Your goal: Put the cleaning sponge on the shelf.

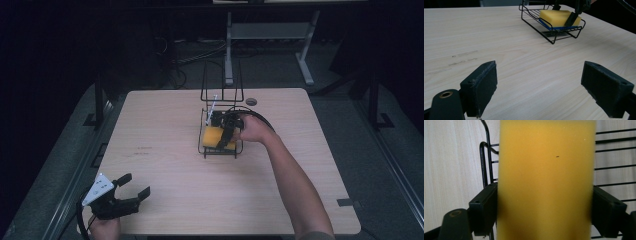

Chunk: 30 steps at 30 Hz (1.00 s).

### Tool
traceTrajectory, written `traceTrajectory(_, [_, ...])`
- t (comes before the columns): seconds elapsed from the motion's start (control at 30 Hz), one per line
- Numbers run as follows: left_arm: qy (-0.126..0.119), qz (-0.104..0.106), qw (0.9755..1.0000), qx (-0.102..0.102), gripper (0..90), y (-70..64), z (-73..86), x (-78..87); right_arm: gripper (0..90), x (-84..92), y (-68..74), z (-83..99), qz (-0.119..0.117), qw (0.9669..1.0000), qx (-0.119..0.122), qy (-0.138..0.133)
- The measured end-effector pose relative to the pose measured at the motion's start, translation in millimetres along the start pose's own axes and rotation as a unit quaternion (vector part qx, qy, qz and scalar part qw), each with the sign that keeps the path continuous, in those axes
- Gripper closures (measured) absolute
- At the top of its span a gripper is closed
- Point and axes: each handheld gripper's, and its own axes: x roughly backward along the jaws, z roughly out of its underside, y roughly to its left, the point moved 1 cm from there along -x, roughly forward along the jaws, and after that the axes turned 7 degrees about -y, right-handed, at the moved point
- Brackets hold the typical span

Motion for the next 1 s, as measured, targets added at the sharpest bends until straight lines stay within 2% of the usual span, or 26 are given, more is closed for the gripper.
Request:
traceTrajectory(0.13, [0.002,0.003,1.0,-0.003,12.8,-1.1,0.0,-1.2,17.3,0.5,1.0,-0.1,0.002,1.0,0.0,0.007])
traceTrajectory(0.7, [0.002,0.006,1.0,0.0,12.8,-2.3,0.5,-3.1,17.2,21.3,7.2,-2.9,0.017,0.9997,0.013,-0.011])
traceTrajectory(0.87, [0.002,0.006,1.0,0.0,12.8,-2.5,0.4,-3.2,17.4,27.1,6.0,-0.5,0.022,0.9997,0.005,-0.014])
traceTrajectory(1.0, [0.001,0.006,1.0,0.001,12.8,-2.7,0.6,-4.0,17.6,28.5,7.4,0.6,0.018,0.9997,0.007,-0.01])
